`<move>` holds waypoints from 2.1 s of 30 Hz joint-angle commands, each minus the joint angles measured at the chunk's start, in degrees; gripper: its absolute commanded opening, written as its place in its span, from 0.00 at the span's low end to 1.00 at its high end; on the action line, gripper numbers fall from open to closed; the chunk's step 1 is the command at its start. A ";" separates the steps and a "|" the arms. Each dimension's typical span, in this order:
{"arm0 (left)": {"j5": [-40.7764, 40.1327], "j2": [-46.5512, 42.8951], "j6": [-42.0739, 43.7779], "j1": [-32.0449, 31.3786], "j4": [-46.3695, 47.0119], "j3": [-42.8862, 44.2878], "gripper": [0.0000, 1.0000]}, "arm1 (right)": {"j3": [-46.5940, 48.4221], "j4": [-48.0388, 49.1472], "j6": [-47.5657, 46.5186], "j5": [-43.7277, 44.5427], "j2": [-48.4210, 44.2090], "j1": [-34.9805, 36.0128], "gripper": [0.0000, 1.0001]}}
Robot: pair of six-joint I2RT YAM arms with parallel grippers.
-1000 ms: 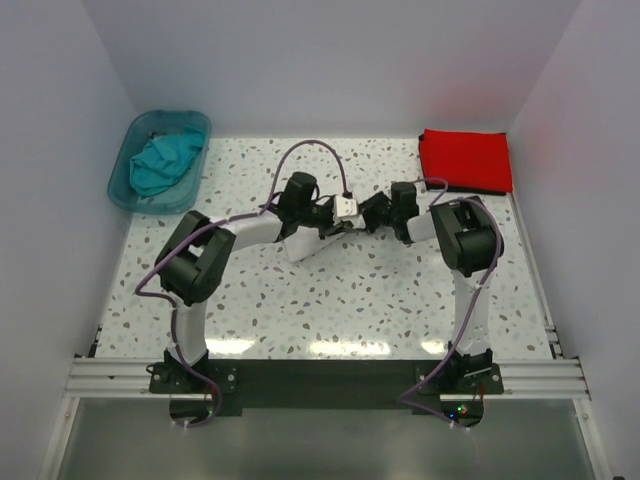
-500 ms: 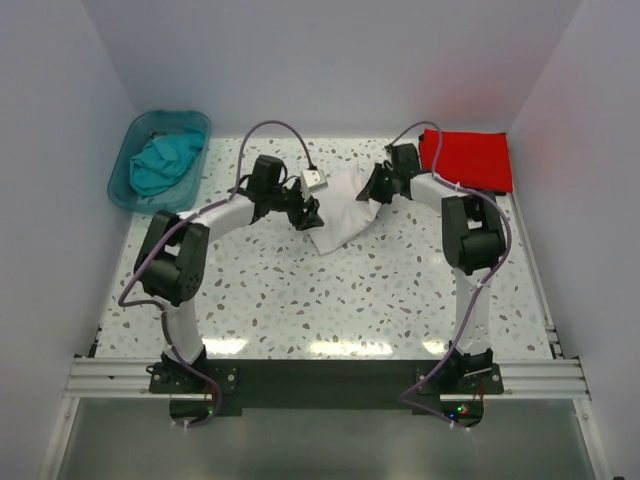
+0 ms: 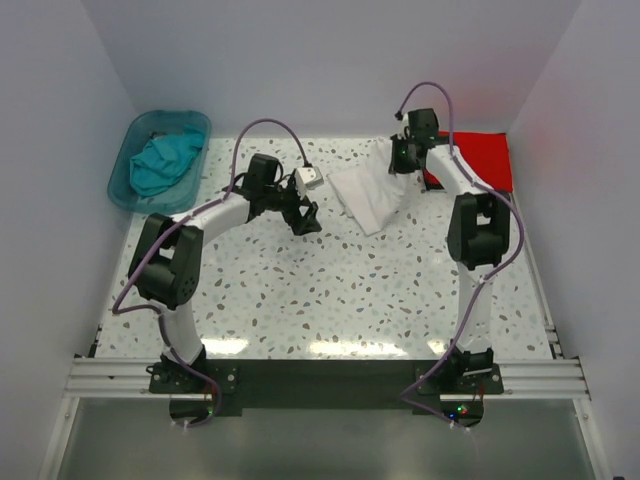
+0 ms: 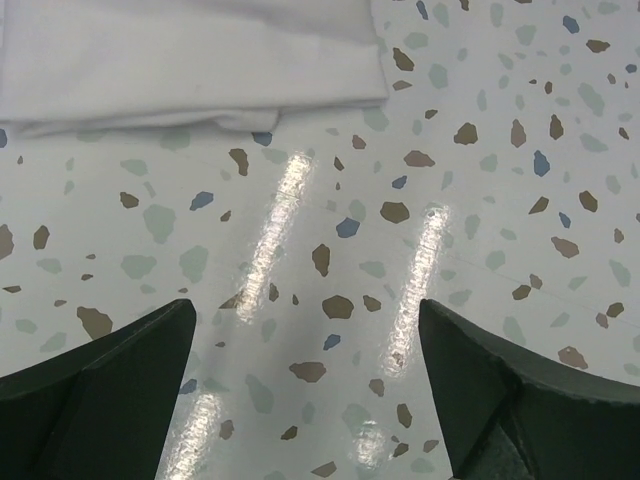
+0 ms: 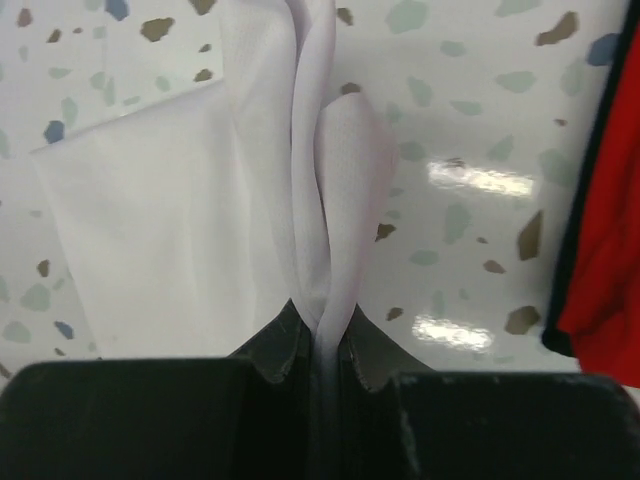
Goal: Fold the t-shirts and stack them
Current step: Neatly place the folded tshirt to the corner
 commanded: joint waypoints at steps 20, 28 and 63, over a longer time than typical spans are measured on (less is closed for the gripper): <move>-1.24 -1.51 0.09 0.36 0.12 -1.47 1.00 | 23.31 -3.14 -8.70 9.00 5.24 -6.25 0.00; -1.07 -1.69 0.09 0.36 0.74 -2.26 1.00 | 26.48 -4.10 -6.94 9.09 3.40 -6.34 0.00; 0.78 -1.60 -0.26 0.36 2.32 -2.70 1.00 | 31.85 -6.04 0.62 9.45 -3.02 -6.77 0.00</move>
